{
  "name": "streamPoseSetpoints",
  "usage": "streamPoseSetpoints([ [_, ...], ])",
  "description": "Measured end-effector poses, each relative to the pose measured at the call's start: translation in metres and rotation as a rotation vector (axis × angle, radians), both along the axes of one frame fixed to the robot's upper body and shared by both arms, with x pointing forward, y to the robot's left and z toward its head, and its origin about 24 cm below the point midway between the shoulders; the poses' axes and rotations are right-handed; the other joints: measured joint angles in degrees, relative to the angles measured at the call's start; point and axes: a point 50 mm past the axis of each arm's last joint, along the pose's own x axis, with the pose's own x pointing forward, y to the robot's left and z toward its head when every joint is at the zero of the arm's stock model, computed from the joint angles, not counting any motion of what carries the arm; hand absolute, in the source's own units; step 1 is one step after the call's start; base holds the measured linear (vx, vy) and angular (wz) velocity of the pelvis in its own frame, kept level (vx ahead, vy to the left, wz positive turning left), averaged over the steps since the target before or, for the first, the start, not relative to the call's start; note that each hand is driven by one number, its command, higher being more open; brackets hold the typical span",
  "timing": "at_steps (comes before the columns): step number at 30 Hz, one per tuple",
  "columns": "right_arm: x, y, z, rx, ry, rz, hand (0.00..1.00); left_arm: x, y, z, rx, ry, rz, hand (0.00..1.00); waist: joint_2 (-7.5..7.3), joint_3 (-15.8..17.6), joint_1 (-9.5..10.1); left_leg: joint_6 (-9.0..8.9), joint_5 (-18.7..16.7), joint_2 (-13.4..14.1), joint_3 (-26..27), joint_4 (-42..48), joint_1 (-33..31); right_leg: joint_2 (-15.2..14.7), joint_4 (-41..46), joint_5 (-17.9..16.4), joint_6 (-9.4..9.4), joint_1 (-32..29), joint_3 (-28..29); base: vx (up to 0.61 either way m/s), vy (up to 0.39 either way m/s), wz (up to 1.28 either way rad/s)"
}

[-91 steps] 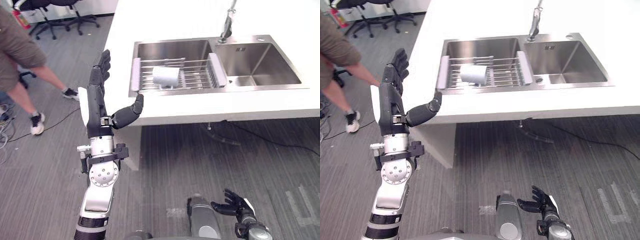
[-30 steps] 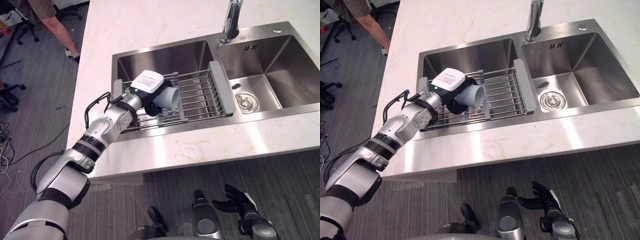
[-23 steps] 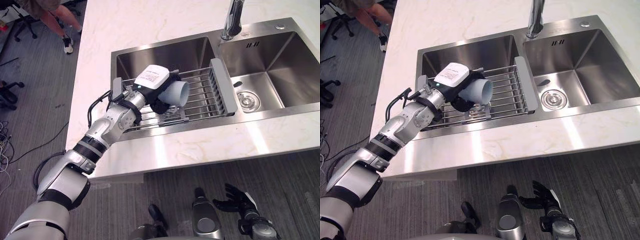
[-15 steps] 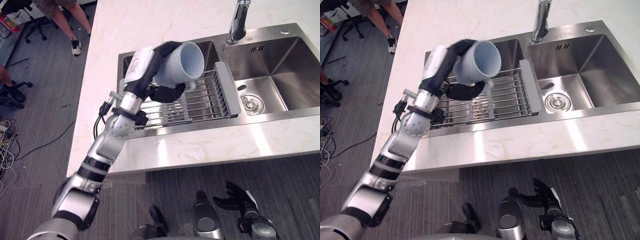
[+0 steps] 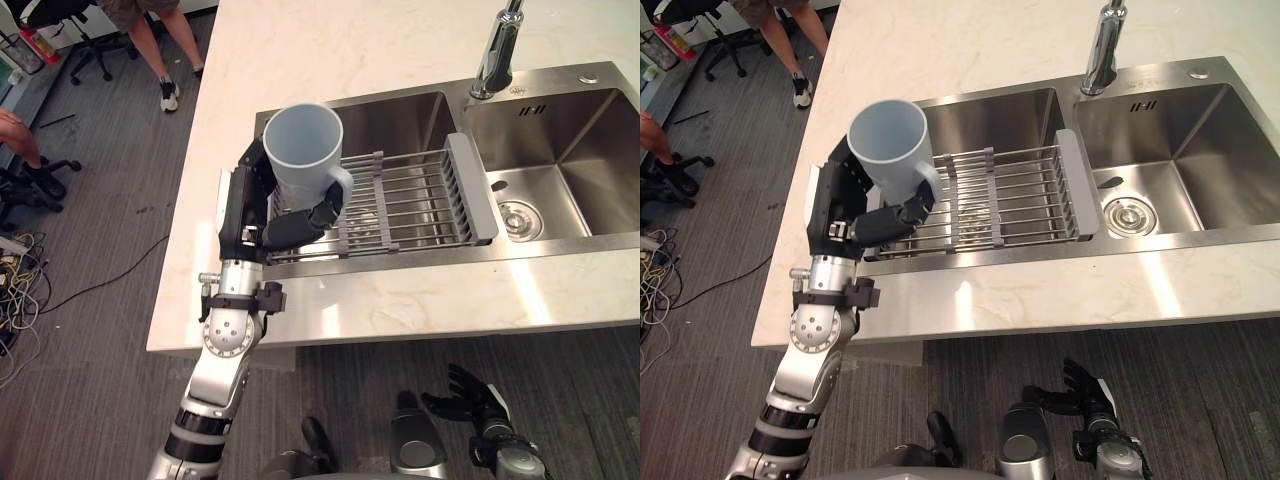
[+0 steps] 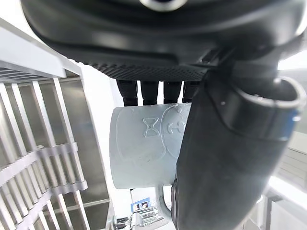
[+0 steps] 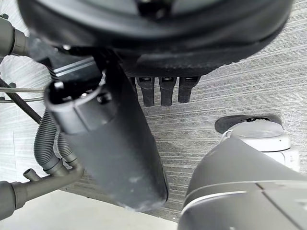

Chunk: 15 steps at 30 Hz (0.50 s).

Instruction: Walk over to the sink, pick up the cup, carry it to the dishwasher, place the cup inside the dishwasher, then close the dishwasher door

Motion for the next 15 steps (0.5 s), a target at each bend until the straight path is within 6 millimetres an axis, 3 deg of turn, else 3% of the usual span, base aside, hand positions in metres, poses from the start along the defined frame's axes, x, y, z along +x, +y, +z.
streamPoseSetpoints([
  [4,0.005,0.009,0.001,0.011,-0.023,0.0,0.9,-0.003,-0.003,-0.003,0.004,0.009,-0.01,0.3,-1.08,-0.6,0.84,0.66,-2.4,0.9,1.1,4.5,-3.1,0.0,-0.3,1.4,0.96,-1.9,2.0,0.01,0.017,-0.19],
  [7,0.003,0.024,-0.003,0.036,-0.019,0.009,0.9,-0.006,-0.009,-0.002,0.002,0.002,-0.03,0.3,-2.92,-1.3,1.38,1.18,-4.1,1.8,-0.2,9.3,-6.5,-0.1,0.5,2.0,1.64,-2.8,1.8,-0.03,0.01,0.21],
  [8,0.0,0.026,-0.005,0.038,-0.008,0.018,0.9,-0.006,-0.011,-0.002,-0.002,0.003,-0.036,0.3,-3.36,-1.5,2.08,1.36,-4.2,1.8,-0.7,10.3,-7.1,0.0,0.3,2.7,2.95,-2.4,1.7,-0.06,0.026,0.2],
  [9,-0.001,0.027,-0.006,0.037,-0.004,0.024,0.9,-0.006,-0.012,-0.001,-0.01,-0.001,-0.035,0.3,-3.19,-2.0,2.84,1.9,-4.3,2.8,-1.3,10.8,-8.1,0.4,-1.2,3.2,6.18,-1.6,2.2,-0.06,0.021,0.3],
  [10,0.001,0.03,-0.006,0.044,-0.01,0.025,0.9,-0.005,-0.012,0.0,-0.011,-0.008,-0.033,0.3,-3.42,-1.9,3.1,2.19,-4.3,3.0,-2.2,11.2,-8.5,0.4,2.3,0.6,6.9,-2.0,3.3,-0.06,-0.01,0.73],
  [11,-0.005,0.034,-0.01,0.057,0.013,0.026,0.9,-0.006,-0.012,-0.002,0.0,0.0,-0.028,0.3,-4.61,-2.4,3.35,2.47,-4.0,2.6,-4.7,12.6,-9.1,0.2,11.9,-4.4,6.59,-1.8,5.0,-0.03,-0.1,0.87],
  [12,-0.009,0.037,-0.012,0.061,0.032,0.043,0.9,-0.008,-0.01,-0.007,-0.002,0.02,-0.019,0.3,-5.75,-3.0,4.86,2.42,-3.9,2.4,-5.9,14.0,-9.8,0.5,15.4,-6.9,6.64,-0.2,6.0,-0.05,-0.137,0.82],
  [13,-0.009,0.039,-0.013,0.059,0.036,0.057,0.9,-0.009,-0.008,-0.009,-0.004,0.029,-0.008,0.3,-6.19,-3.5,5.69,2.41,-3.9,2.3,-6.4,14.9,-11.0,0.7,14.5,-7.7,5.98,0.5,6.6,-0.07,-0.21,0.56],
  [15,0.001,0.041,-0.01,0.054,0.013,0.07,0.9,-0.009,-0.004,-0.01,-0.009,0.037,0.016,0.3,-6.55,-3.9,7.56,1.77,-3.2,2.5,-8.9,17.4,-15.1,1.8,10.2,-9.9,2.86,1.3,7.3,-0.13,-0.187,0.56],
])
